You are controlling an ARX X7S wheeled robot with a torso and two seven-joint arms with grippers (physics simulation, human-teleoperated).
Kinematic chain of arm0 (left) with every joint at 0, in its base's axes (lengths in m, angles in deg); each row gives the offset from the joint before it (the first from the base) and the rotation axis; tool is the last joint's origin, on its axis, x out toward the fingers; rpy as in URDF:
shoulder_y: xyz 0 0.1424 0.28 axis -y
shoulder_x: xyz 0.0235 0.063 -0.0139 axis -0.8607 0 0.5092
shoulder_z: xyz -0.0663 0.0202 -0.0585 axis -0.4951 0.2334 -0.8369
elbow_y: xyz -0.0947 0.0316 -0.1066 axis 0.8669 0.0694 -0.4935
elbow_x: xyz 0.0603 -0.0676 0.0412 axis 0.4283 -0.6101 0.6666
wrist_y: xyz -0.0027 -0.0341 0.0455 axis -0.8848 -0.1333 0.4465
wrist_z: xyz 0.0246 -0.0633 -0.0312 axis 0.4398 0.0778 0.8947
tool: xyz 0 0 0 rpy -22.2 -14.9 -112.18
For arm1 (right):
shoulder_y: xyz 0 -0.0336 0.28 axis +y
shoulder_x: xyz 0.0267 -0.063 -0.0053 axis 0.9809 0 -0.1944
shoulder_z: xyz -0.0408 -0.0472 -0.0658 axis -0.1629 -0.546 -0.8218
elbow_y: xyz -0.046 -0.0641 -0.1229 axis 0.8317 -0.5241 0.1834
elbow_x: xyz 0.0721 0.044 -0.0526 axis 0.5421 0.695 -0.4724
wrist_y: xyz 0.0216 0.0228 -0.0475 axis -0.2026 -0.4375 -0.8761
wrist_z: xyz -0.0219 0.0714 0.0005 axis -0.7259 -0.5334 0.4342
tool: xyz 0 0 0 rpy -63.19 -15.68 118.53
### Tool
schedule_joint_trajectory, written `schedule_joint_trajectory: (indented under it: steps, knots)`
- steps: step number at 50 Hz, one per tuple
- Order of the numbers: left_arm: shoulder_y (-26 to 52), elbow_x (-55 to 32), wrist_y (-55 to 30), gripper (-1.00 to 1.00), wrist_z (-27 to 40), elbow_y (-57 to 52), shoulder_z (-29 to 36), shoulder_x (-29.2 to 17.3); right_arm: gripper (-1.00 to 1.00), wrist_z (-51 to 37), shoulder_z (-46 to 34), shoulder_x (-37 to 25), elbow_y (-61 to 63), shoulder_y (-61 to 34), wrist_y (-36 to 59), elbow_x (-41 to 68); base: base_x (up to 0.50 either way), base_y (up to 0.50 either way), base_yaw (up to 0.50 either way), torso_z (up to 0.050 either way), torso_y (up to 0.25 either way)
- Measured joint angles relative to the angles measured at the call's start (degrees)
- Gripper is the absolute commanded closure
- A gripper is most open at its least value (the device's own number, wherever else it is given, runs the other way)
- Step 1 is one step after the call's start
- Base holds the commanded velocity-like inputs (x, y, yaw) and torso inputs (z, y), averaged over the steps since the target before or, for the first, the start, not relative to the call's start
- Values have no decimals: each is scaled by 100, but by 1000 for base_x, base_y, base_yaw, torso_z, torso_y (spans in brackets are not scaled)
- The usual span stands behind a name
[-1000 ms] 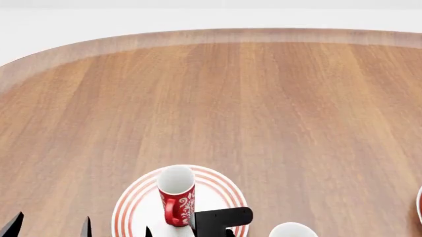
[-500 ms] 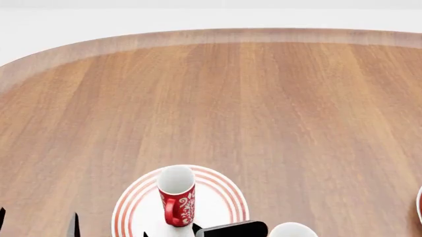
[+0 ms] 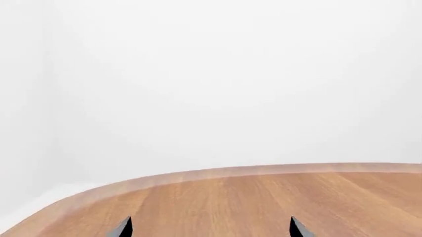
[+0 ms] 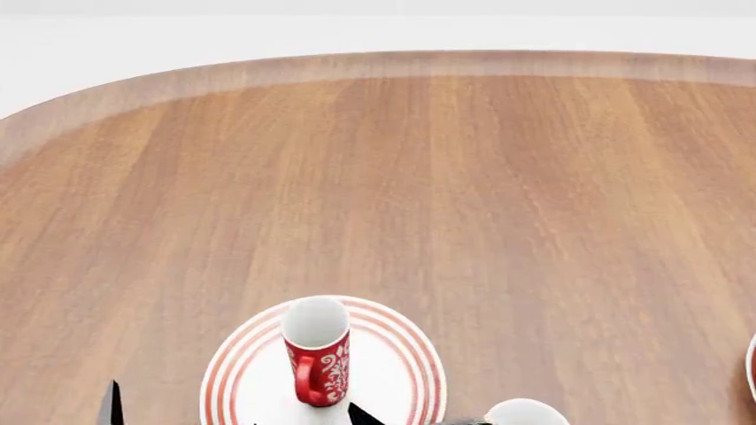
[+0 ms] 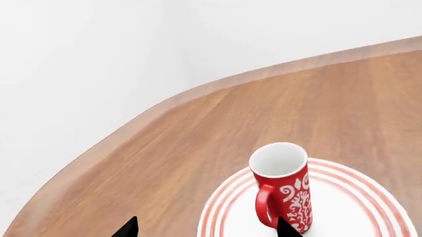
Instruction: Put the red mug on the left plate.
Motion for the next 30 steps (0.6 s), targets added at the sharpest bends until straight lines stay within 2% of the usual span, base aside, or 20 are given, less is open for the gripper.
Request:
schedule_joint_trajectory:
  steps: [30]
  knots:
    - [-459,224,97,-100,212,-816,-74,-237,-100,-1060,-78,-711,1493,306,-101,-1580,0,0,0,0,0]
